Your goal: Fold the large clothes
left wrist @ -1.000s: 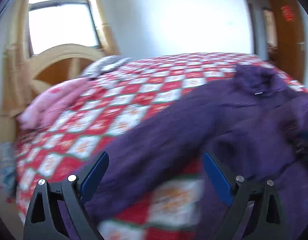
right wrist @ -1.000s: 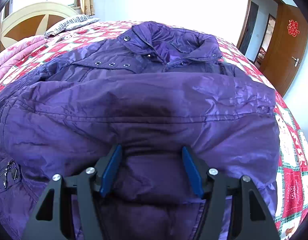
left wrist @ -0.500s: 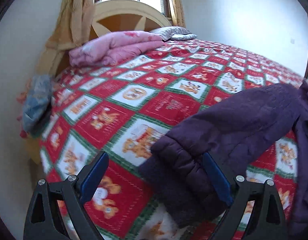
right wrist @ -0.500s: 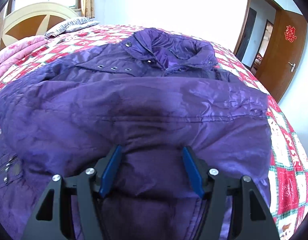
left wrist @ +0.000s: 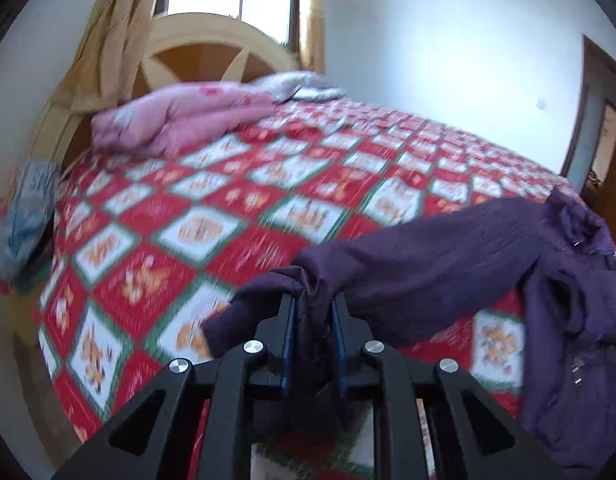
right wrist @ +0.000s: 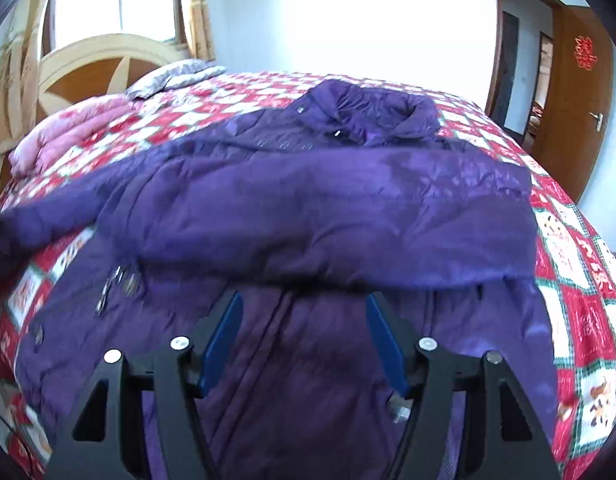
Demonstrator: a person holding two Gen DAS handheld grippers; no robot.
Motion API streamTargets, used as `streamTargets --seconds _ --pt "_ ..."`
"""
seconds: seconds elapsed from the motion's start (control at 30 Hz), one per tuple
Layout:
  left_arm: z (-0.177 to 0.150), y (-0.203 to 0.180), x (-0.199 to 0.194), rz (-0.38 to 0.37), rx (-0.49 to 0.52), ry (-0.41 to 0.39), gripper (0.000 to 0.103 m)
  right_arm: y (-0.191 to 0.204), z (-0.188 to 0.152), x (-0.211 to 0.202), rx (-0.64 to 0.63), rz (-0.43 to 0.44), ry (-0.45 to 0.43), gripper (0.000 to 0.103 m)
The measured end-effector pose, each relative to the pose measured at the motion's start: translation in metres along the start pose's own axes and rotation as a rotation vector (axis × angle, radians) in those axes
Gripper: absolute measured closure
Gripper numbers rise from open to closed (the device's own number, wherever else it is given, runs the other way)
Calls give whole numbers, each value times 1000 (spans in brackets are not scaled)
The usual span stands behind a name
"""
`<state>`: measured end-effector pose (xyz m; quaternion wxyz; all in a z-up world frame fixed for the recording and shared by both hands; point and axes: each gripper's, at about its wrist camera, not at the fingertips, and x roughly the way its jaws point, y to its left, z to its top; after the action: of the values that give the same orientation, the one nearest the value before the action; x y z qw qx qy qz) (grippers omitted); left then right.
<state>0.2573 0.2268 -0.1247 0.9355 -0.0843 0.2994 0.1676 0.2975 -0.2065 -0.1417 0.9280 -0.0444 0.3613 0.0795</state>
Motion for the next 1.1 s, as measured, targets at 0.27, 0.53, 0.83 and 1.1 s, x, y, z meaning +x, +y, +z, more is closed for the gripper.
streamTargets --seconds 0.27,0.53,0.83,1.1 --pt "70 -108 -61 -202 177 -197 88 -9 -15 -18 58 9 -29 36" --pt "79 -249 -79 -427 312 -216 98 -51 -30 -30 165 -23 -33 36" --pt "20 -350 -69 -521 445 -134 97 -84 -53 -27 260 1 -11 35" --pt "11 -343 -92 -534 493 -259 14 -78 -53 -22 227 -2 -7 26"
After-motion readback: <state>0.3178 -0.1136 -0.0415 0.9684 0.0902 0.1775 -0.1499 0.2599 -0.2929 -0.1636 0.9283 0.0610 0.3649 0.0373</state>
